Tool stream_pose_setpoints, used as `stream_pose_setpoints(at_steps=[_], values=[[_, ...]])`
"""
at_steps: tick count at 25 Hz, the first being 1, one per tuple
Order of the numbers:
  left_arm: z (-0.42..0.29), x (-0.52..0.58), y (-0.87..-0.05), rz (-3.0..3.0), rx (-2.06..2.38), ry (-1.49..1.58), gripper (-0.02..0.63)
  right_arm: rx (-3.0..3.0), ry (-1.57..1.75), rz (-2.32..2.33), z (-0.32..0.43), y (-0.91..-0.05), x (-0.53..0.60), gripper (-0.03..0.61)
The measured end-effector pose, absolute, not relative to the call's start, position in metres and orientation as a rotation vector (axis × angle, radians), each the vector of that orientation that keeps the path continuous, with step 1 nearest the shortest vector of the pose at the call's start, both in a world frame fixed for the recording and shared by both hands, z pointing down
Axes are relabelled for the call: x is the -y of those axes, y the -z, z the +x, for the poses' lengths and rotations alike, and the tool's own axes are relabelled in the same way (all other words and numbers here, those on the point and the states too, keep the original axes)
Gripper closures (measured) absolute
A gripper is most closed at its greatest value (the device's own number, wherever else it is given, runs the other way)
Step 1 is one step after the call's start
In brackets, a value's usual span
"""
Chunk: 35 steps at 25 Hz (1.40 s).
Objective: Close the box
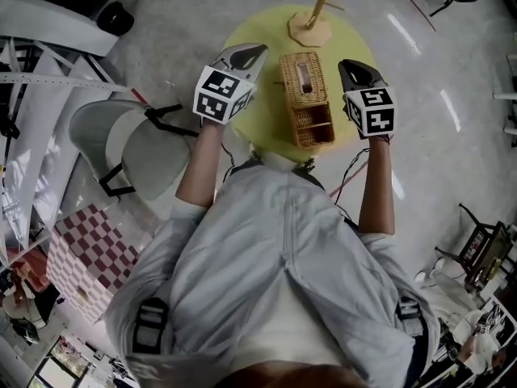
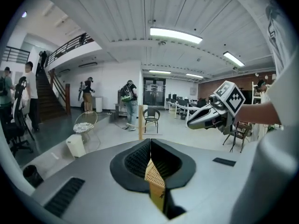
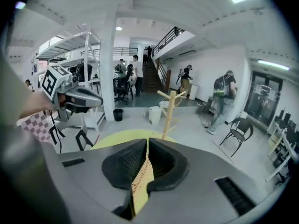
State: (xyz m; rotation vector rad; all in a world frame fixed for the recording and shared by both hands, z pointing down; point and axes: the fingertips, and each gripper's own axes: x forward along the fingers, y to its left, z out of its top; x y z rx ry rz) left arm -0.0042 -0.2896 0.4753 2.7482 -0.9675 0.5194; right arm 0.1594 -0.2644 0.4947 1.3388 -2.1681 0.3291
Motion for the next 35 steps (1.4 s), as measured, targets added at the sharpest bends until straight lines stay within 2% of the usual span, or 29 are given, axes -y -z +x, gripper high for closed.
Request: stream_pose_setpoints(at_steps=[9,16,35], values=[[0.036,0.277,-0.410,2.852,1.085,-0.451,0.584,2.221,-0.162,1.557,0.235,-0.390,0.242,0.554],[0.041,0.258,-0.364,2.924,1.158,-0.405,0.584,2.252,-0.049,1.633,0.253,-0.337,0.217,0.555],[0.045,0.228,-0.337,2.989,1.172,-0.390,0.584,2.262,-0.010,1.573,0.242,-0.332,0.191,0.555]])
